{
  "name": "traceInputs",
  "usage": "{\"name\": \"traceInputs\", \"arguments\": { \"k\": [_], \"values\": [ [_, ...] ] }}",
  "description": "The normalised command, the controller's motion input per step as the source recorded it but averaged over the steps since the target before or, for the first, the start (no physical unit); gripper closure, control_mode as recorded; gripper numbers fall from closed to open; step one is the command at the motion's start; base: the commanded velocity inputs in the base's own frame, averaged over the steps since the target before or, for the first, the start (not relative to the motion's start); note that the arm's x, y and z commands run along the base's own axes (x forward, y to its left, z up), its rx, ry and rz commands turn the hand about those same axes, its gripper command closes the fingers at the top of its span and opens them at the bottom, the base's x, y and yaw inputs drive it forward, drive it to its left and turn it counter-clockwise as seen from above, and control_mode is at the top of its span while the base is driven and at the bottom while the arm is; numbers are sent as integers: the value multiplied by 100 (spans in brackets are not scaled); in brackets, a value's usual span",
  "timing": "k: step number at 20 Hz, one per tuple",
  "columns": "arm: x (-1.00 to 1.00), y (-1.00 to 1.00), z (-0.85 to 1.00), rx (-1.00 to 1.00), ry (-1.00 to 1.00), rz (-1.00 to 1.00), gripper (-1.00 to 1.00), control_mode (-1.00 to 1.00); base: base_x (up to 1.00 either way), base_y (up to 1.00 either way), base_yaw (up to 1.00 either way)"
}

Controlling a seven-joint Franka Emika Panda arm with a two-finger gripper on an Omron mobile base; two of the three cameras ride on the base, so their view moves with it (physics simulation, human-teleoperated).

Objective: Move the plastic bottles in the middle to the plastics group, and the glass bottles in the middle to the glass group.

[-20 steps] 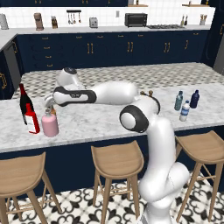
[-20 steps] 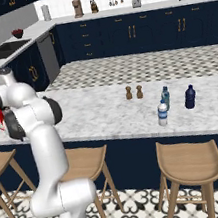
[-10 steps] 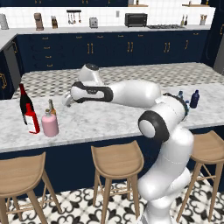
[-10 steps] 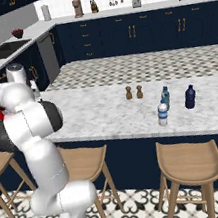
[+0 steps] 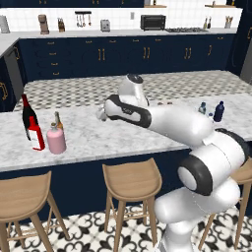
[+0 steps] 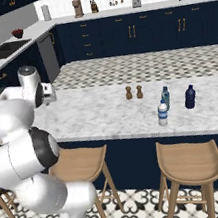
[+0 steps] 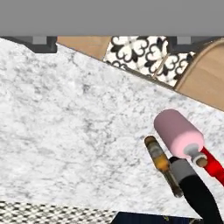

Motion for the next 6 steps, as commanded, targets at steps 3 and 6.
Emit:
{"name": "traceInputs", "arguments": {
  "k": [3,6],
  "values": [
    [-33,-68,24,0,0,-29,-100,-100,0,0,0],
    [-31,-68,24,0,1,-29,-100,-100,0,0,0]
  ]
}}
